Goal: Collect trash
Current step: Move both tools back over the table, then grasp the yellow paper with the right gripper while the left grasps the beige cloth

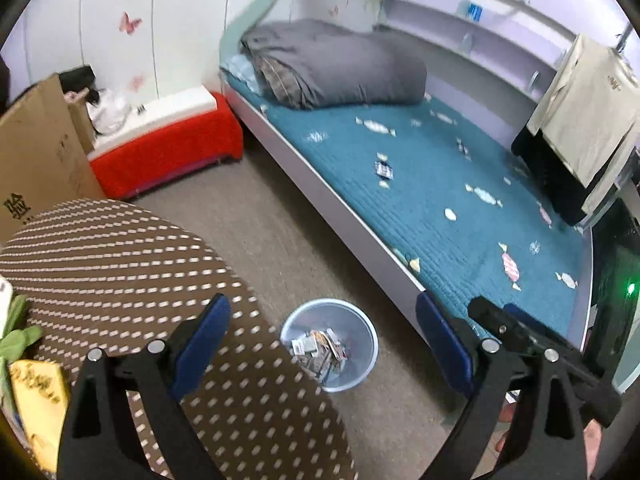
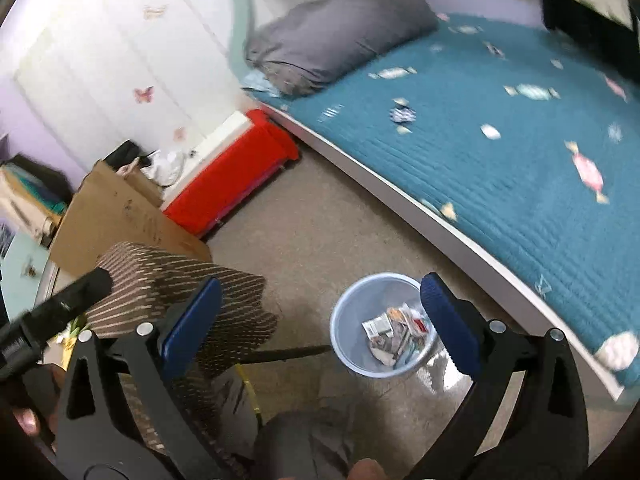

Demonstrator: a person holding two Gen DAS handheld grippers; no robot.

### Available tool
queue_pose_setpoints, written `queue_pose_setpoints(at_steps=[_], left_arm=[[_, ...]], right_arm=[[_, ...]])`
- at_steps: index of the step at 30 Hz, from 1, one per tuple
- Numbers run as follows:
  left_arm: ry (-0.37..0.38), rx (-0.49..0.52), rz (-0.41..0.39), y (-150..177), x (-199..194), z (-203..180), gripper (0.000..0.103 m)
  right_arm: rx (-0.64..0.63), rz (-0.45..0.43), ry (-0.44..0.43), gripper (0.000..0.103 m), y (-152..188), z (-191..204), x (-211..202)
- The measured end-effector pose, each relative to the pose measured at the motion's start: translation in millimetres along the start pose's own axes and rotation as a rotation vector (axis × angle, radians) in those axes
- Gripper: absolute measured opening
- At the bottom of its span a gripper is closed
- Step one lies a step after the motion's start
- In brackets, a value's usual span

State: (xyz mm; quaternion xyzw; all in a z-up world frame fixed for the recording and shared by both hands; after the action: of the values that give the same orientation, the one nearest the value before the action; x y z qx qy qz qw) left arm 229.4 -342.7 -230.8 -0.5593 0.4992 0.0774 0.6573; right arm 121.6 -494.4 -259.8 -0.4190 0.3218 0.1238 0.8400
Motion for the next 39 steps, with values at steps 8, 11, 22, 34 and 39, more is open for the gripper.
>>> queue_pose_setpoints(at_steps=[8, 11, 22, 34, 39], left_arm=[[0.011, -0.087, -0.110, 11, -73, 32, 0.092], [-0.018, -0.097, -0.159, 18, -101, 48, 0.092], [-0.149, -0.210, -0.261, 64, -176, 132, 0.093], [-0.327, -0.334, -0.254, 135, -211, 229, 0.093], [-0.377, -0.359, -0.210, 156, -204, 257, 0.093]], right_arm=[[-0.115, -0.022, -0.072, 0.097, 3, 74, -33], [-0.156, -0.017, -0.094, 0.097, 9, 102, -41], [-0.311, 0.049, -0.186, 0.097, 55, 201, -38], [-0.474, 0.204, -0.245, 0.097, 121, 288, 7], [-0.517, 0.260, -0.236, 0.097, 139, 311, 36]])
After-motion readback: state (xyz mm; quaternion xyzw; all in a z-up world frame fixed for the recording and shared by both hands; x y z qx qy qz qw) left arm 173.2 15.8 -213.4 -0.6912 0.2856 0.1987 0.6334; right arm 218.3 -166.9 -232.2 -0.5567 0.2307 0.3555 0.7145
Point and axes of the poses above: each gripper's, at about its wrist camera, not at the fingertips, and x roughly the way its jaws point, z to its left, y to its underside, the point moved 3 cm from there along x, roughly the way its jaws point, and after that the axes turned 3 degrees about -z, right-handed, at the moved point
